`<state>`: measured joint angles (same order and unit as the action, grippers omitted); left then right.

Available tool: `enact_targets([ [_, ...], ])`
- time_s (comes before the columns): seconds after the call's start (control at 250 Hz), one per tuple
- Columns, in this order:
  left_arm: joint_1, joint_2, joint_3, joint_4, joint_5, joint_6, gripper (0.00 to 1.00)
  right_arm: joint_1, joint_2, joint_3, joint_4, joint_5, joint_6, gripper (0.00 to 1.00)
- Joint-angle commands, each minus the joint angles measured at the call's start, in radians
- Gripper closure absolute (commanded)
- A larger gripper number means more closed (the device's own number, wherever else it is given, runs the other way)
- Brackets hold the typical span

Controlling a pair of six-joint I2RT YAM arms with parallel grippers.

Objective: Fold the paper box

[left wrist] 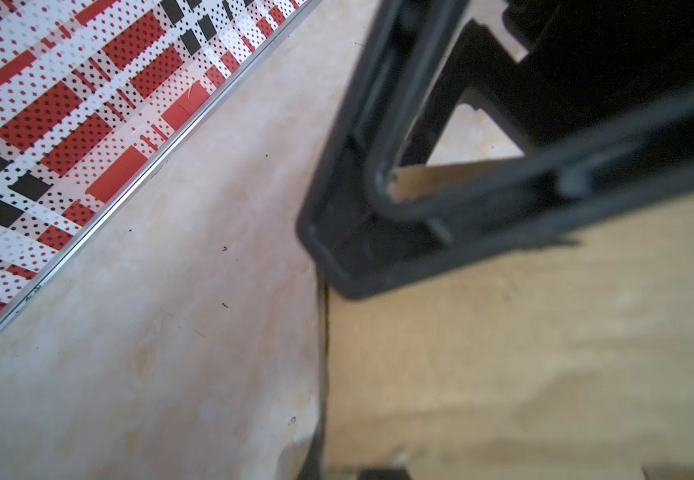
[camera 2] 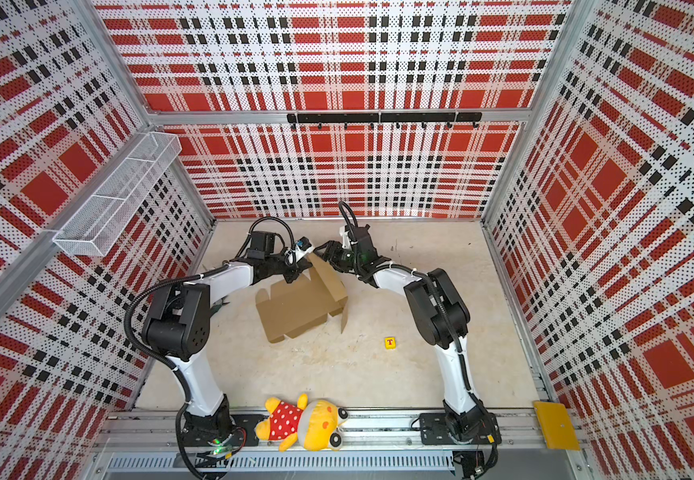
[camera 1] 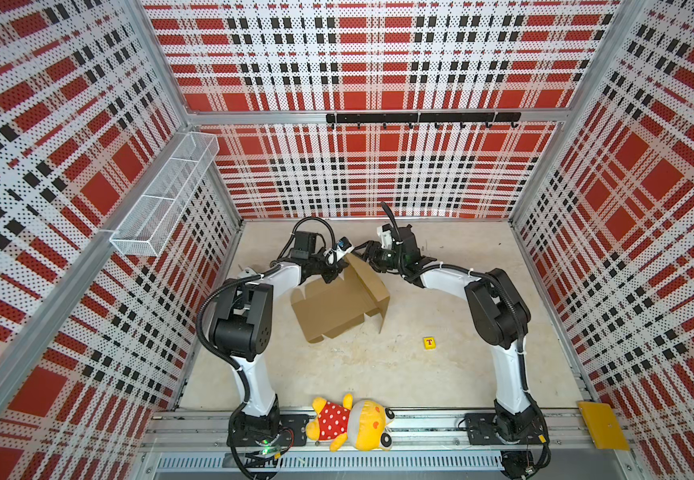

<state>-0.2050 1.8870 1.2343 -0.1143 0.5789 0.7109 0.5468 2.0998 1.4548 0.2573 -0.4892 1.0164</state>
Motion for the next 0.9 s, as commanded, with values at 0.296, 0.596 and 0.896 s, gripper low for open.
enact_targets([
  [0.296,-0.079,-0.071,0.269,-0.531,-0.114,0.540,1.00,-0.175,-0.407,-0.351,0.075,0.024,-0.011,0.36],
  [0.596,-0.228,0.023,0.535,-0.791,-0.364,0.972,1.00,-0.264,-0.625,-0.484,-0.105,0.077,-0.155,0.34],
  [0.896,-0.371,0.161,0.660,-0.903,-0.736,1.460,1.00,-0.396,-0.856,-0.626,-0.304,0.169,-0.272,0.26],
])
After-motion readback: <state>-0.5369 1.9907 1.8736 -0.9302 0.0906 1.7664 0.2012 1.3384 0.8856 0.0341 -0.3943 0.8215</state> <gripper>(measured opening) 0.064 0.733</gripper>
